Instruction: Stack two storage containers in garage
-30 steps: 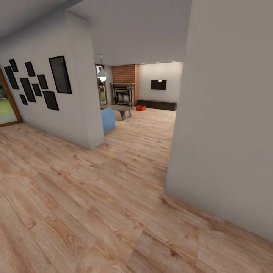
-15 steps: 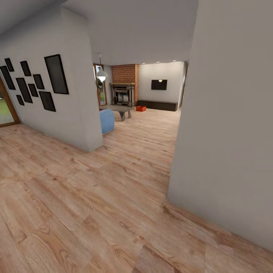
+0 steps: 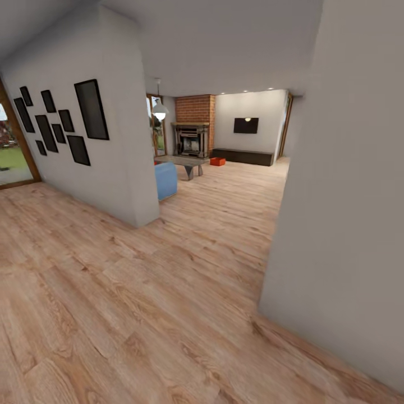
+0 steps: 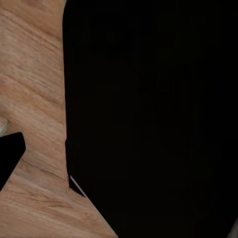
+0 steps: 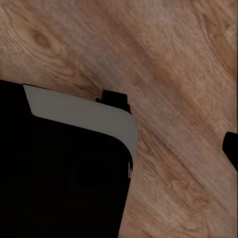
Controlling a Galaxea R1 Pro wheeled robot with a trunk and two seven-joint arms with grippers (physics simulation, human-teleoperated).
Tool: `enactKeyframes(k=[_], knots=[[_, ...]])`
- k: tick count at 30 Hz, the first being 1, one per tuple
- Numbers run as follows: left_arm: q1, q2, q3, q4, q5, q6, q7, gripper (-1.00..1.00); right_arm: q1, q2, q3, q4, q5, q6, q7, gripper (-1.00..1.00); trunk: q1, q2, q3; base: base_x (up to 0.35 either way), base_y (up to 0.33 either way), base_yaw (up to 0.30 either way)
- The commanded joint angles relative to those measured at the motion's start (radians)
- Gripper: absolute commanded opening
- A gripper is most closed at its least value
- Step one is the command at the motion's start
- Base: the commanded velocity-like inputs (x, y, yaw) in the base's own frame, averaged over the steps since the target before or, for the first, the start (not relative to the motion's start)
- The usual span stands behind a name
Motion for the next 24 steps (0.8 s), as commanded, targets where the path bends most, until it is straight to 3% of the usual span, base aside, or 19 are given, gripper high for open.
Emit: enactKeyframes(k=[1, 16, 24], knots=[[0.000, 0.000, 0.001, 0.000, 0.005, -0.001, -0.002, 1.00, -0.001, 0.001, 0.008, 0.003, -0.008, -0.006, 0.000, 1.00, 0.001, 0.000, -0.001, 0.322, 0.000, 0.268], [0.000, 0.000, 0.000, 0.000, 0.005, -0.001, -0.002, 1.00, -0.001, 0.001, 0.008, 0.003, -0.008, -0.006, 0.000, 1.00, 0.001, 0.000, -0.001, 0.322, 0.000, 0.264], [0.000, 0.000, 0.000, 0.000, 0.005, -0.001, -0.002, 1.00, -0.001, 0.001, 0.007, 0.003, -0.008, -0.006, 0.000, 1.00, 0.001, 0.000, -0.001, 0.323, 0.000, 0.048]])
